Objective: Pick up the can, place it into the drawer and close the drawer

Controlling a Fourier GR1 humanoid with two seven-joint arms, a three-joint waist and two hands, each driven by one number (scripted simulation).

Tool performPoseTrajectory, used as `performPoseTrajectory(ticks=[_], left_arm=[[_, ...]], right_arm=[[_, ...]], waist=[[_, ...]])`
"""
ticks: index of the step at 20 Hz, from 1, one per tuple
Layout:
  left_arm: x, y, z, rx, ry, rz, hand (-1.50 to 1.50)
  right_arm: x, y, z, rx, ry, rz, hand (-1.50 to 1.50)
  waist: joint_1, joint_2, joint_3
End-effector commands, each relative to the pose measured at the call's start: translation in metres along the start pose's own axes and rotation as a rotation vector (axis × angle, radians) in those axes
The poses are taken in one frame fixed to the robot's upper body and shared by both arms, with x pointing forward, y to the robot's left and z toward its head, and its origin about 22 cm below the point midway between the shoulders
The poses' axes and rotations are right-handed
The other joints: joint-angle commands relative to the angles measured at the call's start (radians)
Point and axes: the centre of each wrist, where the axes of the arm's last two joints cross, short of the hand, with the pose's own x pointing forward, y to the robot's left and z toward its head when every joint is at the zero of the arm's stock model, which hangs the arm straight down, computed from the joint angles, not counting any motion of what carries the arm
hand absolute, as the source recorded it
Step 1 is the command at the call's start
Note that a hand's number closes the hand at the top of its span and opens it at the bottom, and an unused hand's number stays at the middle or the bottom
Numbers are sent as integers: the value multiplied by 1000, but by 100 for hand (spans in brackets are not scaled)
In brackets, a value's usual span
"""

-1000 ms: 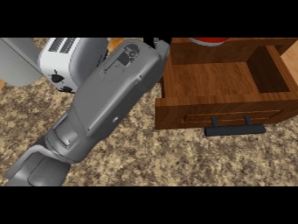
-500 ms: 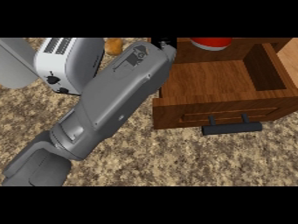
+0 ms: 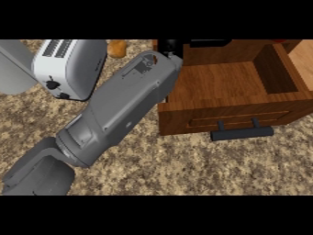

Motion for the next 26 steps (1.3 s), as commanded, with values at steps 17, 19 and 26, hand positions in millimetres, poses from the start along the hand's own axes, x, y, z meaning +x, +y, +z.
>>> performPoseTrajectory(ticks=[17,19,26], left_arm=[[-9,1,-1,60,-29,12,-150],[-13,3,0,59,-22,38,-150],[8,-9,2,59,-81,75,-150]], right_arm=[[7,1,-2,-6,-76,106,-150],[29,6,-2,31,-143,264,-150],[38,29,-30,148,-294,376,-150]], waist=[[6,-1,0],[-5,2,-1],[19,4,0]])
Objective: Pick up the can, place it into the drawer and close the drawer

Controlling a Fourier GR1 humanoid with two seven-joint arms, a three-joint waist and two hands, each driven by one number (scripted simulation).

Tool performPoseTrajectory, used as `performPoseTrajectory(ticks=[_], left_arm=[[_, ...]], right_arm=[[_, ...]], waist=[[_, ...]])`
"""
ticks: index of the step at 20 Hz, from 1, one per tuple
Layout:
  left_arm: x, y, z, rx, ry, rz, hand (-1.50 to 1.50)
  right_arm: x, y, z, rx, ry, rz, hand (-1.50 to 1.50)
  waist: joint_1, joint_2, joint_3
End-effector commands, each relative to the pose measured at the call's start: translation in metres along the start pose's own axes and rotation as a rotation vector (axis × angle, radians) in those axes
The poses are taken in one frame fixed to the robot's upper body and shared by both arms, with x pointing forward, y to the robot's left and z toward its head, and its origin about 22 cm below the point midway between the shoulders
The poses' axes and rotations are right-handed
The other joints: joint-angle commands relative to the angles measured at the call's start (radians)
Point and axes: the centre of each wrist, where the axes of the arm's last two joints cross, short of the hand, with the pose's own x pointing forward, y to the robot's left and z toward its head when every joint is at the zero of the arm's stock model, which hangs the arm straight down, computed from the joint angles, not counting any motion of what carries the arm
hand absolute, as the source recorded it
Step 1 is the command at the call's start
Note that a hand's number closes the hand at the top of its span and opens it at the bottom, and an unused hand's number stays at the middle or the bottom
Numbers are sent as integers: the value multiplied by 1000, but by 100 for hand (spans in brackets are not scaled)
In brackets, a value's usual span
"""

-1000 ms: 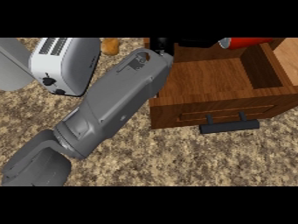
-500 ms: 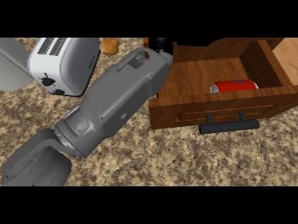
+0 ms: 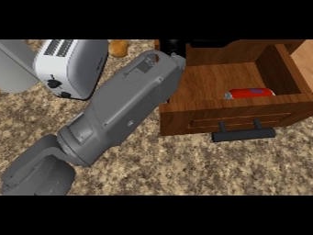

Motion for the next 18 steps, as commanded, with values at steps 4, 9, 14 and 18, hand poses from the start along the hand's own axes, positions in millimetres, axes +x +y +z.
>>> performPoseTrajectory(ticks=[4,9,14,18], left_arm=[[-1,-4,6,-2,-81,1,-150],[-2,-3,5,7,-34,20,-150],[9,-11,10,-2,-24,46,-150],[8,-4,1,-7,9,36,-150]], right_arm=[[13,20,-20,62,-94,218,-150],[15,47,-40,112,-87,320,-150],[3,71,-79,147,-107,445,-150],[-17,99,-99,146,-115,495,-150]], waist=[[30,-3,0],[46,-6,-1],[72,-11,-1],[82,-13,-1]])
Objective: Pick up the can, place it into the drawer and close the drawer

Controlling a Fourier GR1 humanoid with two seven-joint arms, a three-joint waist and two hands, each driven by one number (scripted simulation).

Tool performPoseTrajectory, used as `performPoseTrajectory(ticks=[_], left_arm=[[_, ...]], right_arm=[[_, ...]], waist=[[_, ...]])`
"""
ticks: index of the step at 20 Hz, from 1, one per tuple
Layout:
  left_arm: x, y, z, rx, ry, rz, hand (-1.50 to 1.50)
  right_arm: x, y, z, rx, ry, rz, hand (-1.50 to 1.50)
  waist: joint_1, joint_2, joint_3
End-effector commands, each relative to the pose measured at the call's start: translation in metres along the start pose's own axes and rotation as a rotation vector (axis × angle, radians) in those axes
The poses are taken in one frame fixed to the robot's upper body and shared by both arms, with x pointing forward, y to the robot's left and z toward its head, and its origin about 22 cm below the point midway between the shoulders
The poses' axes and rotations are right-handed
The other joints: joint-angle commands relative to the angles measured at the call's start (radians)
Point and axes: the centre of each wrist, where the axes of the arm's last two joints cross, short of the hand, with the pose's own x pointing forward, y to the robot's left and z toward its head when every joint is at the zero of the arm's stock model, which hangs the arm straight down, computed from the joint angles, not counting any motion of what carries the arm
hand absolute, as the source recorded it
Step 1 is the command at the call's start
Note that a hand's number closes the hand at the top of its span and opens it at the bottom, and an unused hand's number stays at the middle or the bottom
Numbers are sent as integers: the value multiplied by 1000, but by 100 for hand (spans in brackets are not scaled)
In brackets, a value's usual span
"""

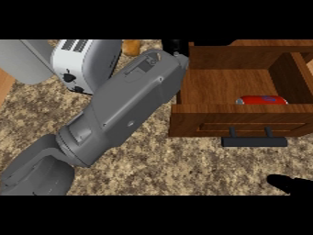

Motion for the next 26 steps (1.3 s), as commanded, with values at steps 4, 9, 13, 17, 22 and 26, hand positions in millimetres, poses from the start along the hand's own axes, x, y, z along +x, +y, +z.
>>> performPoseTrajectory(ticks=[4,9,13,17,22,26], left_arm=[[3,8,-5,15,14,-7,-150],[7,15,-6,18,14,-14,-150],[14,37,-16,41,-10,-38,-150],[17,62,-23,50,-3,-57,-150],[35,71,-24,72,3,-42,-150],[28,88,-17,69,16,-51,-150]], right_arm=[[-1,49,-58,57,-47,181,-150],[-20,90,-87,123,-65,276,-150],[-46,101,-105,209,-69,389,-150],[-54,132,-120,220,-50,494,-150],[-104,144,-121,246,21,536,-150],[-104,167,-143,232,56,581,-150]], waist=[[20,-4,0],[26,-5,0],[36,-6,0],[40,-6,0],[40,-7,1],[50,-8,1]])
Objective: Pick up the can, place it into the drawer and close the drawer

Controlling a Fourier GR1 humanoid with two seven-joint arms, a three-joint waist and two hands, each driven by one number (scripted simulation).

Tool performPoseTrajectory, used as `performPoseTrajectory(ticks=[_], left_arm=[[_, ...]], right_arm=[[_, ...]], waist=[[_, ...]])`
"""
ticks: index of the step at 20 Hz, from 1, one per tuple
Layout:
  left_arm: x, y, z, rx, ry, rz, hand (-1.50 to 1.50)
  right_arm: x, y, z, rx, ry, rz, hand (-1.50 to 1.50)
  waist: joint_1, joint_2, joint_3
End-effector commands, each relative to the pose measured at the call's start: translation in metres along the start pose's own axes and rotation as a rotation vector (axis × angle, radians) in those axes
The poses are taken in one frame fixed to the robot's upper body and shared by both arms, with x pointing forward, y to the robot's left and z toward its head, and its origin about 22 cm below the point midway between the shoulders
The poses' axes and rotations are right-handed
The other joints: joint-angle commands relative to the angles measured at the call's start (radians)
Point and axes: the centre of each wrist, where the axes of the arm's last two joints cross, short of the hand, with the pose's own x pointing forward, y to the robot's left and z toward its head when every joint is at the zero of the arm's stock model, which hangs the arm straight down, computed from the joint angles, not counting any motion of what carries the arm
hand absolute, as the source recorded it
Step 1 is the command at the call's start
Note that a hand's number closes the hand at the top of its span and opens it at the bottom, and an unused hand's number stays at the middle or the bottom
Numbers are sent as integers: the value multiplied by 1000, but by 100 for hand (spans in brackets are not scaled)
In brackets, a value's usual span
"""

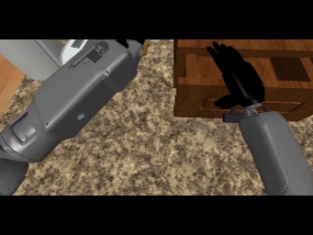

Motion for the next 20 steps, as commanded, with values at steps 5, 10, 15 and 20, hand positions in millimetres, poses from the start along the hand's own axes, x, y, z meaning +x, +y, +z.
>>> performPoseTrajectory(ticks=[5,10,15,20], left_arm=[[2,28,10,2,5,-2,-150],[7,44,6,-3,-9,14,-150],[8,54,10,9,-17,1,-150],[16,61,8,0,-14,5,-150]], right_arm=[[-27,45,-7,-23,49,96,-150],[-7,55,-29,-46,61,108,-150],[-25,38,-45,-118,81,124,-150],[-20,40,-54,-169,102,154,-150]], waist=[[11,1,1],[20,12,1],[25,14,1],[39,24,1]])
